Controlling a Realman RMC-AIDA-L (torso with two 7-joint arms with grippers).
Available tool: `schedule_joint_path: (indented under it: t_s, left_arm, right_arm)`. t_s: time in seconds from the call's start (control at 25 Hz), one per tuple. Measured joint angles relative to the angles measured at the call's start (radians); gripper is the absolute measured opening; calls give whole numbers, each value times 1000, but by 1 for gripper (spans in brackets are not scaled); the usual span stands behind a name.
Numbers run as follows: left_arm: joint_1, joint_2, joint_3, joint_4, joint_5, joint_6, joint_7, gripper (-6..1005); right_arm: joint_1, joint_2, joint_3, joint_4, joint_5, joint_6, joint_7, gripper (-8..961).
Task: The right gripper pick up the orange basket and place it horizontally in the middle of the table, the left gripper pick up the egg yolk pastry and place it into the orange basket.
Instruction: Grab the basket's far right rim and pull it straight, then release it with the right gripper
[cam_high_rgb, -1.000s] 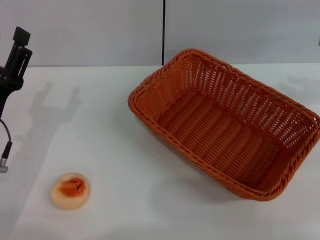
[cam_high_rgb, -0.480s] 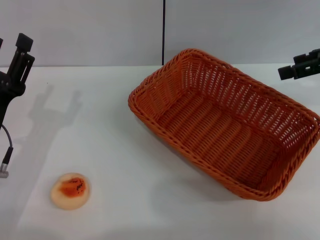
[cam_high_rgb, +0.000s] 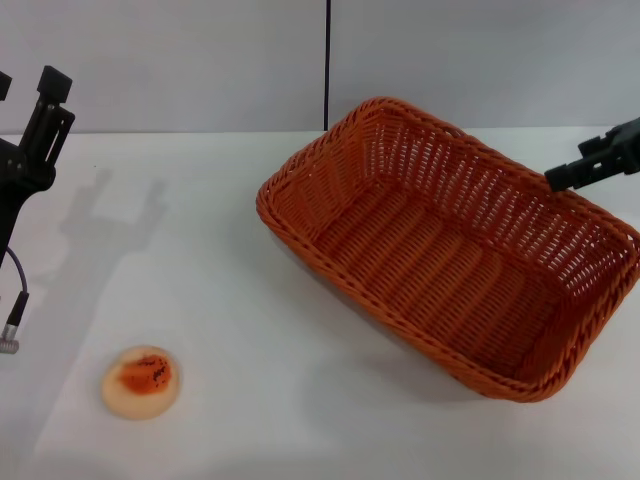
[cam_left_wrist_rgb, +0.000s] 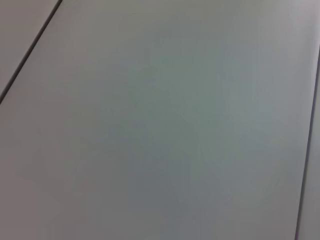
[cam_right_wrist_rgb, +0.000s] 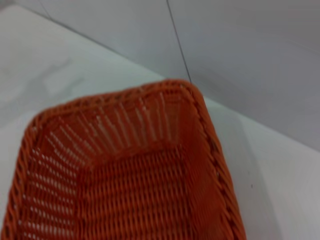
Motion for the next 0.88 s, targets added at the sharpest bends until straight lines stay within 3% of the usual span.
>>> schedule_joint_path:
  t_s: [0.24,0.48,0.68,0.8,0.88]
  left_arm:
    - [-2,-1,0,-4,0,8,-6,784]
    - [-1,0,3,-6,0,14,-6,784]
    - [6,1,13,-7,0,31,-7,784]
    - [8,2,13,-6,0,33,-8,784]
    - [8,2,13,-5,0,34,-9,784]
  right_arm:
    - [16,5,-43,47,-31,35,9,799]
    - [41,41,-46,90,-112,63,13,797]
    - [55,48,-47,146,-161,92,16,795]
    - [52,49,-45,145,-161,95,16,620]
    - [50,49,-43,142,-160,91,17,575]
